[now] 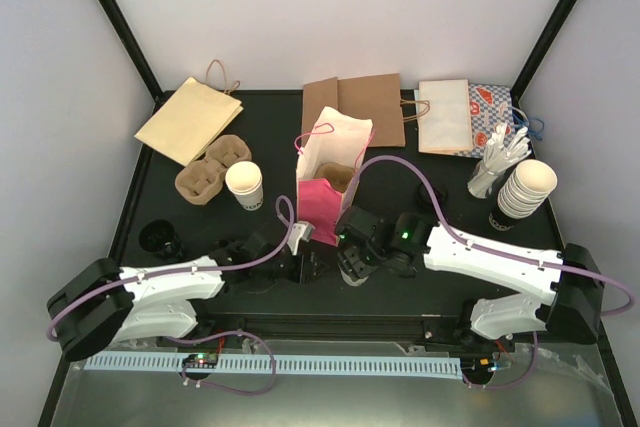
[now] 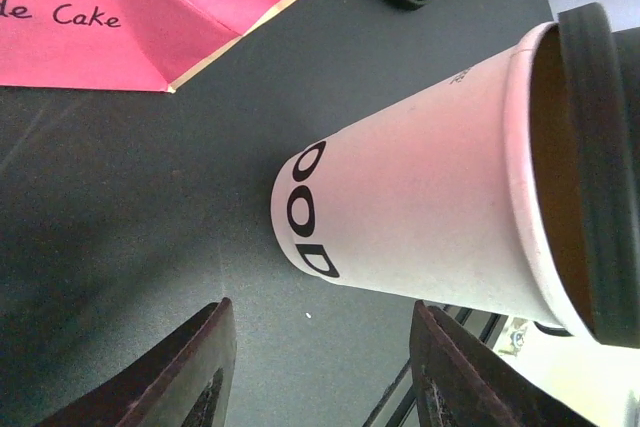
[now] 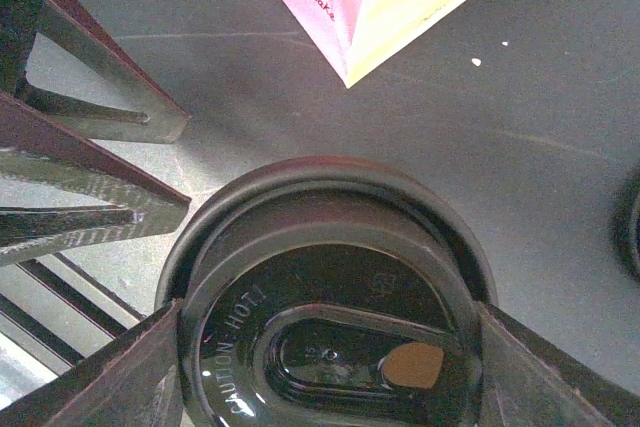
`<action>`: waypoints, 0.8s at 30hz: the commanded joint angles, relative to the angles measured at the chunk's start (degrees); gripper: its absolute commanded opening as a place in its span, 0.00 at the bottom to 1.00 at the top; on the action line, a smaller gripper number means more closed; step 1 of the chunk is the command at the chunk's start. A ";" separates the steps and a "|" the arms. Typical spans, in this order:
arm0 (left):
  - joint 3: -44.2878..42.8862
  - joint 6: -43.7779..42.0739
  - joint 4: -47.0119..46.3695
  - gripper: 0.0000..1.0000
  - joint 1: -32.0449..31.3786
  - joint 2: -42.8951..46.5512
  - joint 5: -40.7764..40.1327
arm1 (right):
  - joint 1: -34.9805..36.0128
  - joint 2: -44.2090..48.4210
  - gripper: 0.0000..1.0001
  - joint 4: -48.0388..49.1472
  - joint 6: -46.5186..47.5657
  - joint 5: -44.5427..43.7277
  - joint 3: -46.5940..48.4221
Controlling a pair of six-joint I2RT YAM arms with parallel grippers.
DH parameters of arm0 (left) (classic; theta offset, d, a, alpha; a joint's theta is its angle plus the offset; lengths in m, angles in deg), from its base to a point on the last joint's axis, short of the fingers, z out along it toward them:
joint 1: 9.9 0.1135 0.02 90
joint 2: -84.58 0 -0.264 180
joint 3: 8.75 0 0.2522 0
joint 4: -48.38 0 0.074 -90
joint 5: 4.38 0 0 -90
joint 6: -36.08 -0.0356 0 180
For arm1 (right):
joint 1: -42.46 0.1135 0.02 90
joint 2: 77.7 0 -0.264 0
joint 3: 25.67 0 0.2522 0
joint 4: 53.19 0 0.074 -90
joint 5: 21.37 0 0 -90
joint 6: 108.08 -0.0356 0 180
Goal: Pack the takeout coffee
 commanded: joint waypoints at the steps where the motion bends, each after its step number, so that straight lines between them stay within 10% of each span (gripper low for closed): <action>1: -2.94 -0.32 -2.53 0.49 0.37 -1.78 1.11 | 0.75 -1.85 0.65 -0.58 0.25 0.78 0.70; 24: -3.77 -1.01 -2.29 0.45 0.10 -3.79 0.78 | 1.19 -7.35 0.65 -2.06 2.66 5.50 -1.30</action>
